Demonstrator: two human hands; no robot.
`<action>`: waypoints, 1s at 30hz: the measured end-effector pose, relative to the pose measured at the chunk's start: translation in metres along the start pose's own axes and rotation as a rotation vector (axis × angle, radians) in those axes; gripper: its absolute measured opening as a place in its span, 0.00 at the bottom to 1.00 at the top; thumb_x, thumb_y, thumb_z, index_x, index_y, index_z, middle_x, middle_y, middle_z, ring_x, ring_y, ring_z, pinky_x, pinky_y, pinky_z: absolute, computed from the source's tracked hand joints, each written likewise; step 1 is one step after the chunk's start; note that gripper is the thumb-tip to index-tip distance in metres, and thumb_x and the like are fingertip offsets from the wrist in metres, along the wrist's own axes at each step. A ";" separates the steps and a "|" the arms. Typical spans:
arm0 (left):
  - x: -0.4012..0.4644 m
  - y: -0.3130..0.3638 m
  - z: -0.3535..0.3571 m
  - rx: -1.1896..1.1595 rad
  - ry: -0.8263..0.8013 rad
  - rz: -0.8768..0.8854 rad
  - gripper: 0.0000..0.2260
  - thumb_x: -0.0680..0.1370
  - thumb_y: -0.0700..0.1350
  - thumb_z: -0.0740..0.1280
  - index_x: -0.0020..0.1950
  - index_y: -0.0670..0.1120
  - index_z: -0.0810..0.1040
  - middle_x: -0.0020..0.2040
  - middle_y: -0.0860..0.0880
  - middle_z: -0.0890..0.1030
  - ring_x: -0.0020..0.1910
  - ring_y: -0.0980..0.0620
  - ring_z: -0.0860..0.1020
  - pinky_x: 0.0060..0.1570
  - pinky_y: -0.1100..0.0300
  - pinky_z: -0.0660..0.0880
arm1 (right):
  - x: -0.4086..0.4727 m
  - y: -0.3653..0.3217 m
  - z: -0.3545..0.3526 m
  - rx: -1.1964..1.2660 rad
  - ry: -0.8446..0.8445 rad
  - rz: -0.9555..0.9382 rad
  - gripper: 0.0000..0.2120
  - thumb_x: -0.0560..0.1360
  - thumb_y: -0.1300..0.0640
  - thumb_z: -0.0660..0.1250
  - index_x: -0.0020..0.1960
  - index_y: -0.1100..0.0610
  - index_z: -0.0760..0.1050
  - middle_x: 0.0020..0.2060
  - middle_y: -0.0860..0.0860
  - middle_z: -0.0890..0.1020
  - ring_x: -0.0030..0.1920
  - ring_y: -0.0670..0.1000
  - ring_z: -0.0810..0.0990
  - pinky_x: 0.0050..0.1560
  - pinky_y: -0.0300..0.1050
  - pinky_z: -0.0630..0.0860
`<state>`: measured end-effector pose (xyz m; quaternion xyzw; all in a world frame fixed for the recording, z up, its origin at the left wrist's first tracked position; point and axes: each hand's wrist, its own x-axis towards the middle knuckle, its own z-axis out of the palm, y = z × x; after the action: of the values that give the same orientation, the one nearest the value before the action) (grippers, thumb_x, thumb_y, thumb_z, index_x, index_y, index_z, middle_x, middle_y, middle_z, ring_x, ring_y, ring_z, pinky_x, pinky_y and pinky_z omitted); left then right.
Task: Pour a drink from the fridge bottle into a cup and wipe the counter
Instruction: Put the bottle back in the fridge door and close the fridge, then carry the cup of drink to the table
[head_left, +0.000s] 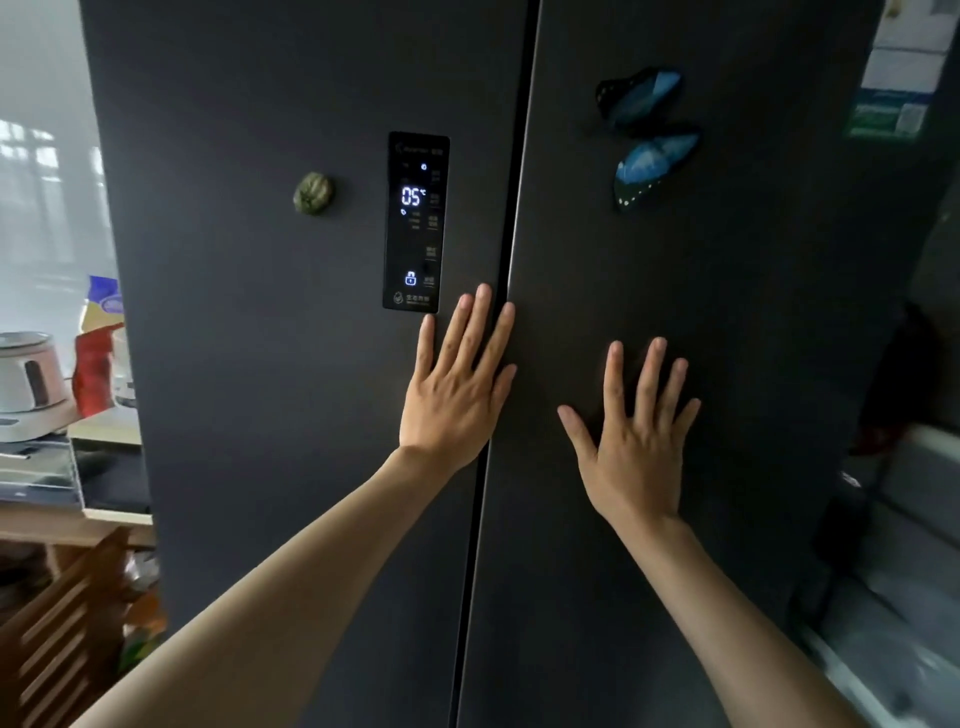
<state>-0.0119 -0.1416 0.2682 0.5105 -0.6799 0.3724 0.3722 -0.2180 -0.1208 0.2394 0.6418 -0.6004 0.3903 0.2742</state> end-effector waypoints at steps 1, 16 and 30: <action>-0.002 0.001 -0.009 -0.016 -0.032 0.006 0.28 0.86 0.54 0.49 0.83 0.48 0.43 0.83 0.45 0.44 0.82 0.47 0.42 0.79 0.42 0.47 | -0.001 -0.002 -0.009 -0.007 -0.033 0.001 0.42 0.80 0.34 0.59 0.83 0.50 0.42 0.82 0.60 0.42 0.81 0.68 0.46 0.75 0.72 0.58; -0.320 -0.088 -0.225 0.045 -0.542 -0.626 0.33 0.75 0.43 0.70 0.78 0.54 0.61 0.74 0.52 0.71 0.68 0.49 0.74 0.63 0.52 0.74 | -0.218 -0.270 -0.041 0.869 -0.899 -0.755 0.23 0.81 0.47 0.61 0.75 0.47 0.65 0.71 0.47 0.74 0.69 0.51 0.74 0.67 0.53 0.74; -0.620 -0.146 -0.597 0.690 -0.506 -1.462 0.23 0.78 0.42 0.63 0.72 0.48 0.62 0.66 0.48 0.74 0.61 0.47 0.77 0.57 0.53 0.71 | -0.527 -0.610 -0.277 1.280 -1.282 -1.565 0.26 0.78 0.64 0.63 0.75 0.55 0.65 0.69 0.53 0.75 0.66 0.56 0.76 0.65 0.54 0.76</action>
<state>0.3298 0.6166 0.0031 0.9746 -0.0898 0.0992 0.1794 0.3484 0.4786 0.0245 0.9308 0.2289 -0.0455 -0.2812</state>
